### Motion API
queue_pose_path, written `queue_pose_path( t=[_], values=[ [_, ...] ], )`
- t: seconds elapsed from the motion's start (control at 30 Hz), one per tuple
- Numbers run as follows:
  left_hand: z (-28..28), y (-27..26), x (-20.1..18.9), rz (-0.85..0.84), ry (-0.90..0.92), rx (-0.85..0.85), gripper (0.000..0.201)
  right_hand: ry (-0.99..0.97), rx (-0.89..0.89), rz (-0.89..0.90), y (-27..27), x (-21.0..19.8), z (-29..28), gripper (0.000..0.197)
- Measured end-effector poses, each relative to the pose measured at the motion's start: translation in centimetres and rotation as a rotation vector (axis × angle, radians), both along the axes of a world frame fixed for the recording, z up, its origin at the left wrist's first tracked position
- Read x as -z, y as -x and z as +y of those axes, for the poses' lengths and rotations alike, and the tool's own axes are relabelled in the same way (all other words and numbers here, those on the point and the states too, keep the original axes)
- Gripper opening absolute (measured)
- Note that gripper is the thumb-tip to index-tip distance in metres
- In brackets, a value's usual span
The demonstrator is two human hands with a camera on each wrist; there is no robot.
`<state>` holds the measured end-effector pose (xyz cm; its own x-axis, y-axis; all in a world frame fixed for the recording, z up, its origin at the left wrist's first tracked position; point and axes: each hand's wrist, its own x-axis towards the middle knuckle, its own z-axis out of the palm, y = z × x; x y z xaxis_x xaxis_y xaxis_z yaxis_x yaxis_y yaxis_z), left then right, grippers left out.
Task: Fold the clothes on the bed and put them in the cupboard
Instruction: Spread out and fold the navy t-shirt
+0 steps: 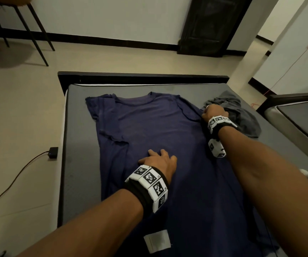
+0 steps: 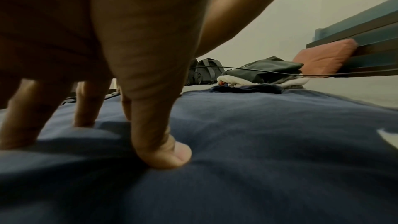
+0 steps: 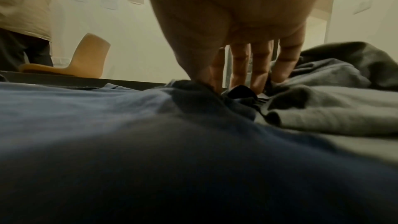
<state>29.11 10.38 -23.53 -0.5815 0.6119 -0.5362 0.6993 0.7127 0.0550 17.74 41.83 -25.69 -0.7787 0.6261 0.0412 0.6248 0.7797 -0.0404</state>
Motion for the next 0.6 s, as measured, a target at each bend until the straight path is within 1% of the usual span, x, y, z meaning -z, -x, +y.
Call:
queue_pose_path(
  t=[0.07, 0.1, 0.2, 0.27, 0.37, 0.47, 0.6],
  values=[
    [0.3, 0.2, -0.1, -0.038, -0.003, -0.026, 0.089, -0.041, 0.021, 0.03, 1.0, -0.7, -0.1, 0.019],
    [0.5, 0.3, -0.2, -0.058, -0.006, -0.041, 0.089, -0.032, 0.03, 0.047, 1.6, -1.1, -0.1, 0.022],
    [0.9, 0.4, -0.3, -0.091, -0.026, -0.068, 0.082, 0.082, 0.044, 0.075, 3.4, -2.1, 0.0, 0.037],
    [0.9, 0.5, -0.4, -0.109, -0.032, -0.076, 0.078, 0.142, -0.003, 0.011, 3.9, -2.2, -0.2, 0.04],
    [0.9, 0.6, -0.6, -0.129, -0.04, -0.086, 0.075, 0.136, -0.037, -0.203, 3.7, -1.4, 0.6, 0.06],
    [0.9, 0.7, -0.7, -0.152, -0.044, -0.101, 0.078, 0.113, -0.073, -0.219, 3.4, -1.3, 0.7, 0.051],
    [1.1, 0.9, -0.7, -0.182, -0.052, -0.108, 0.081, -0.03, -0.161, -0.269, 2.6, -2.0, -0.4, 0.029]
  ],
)
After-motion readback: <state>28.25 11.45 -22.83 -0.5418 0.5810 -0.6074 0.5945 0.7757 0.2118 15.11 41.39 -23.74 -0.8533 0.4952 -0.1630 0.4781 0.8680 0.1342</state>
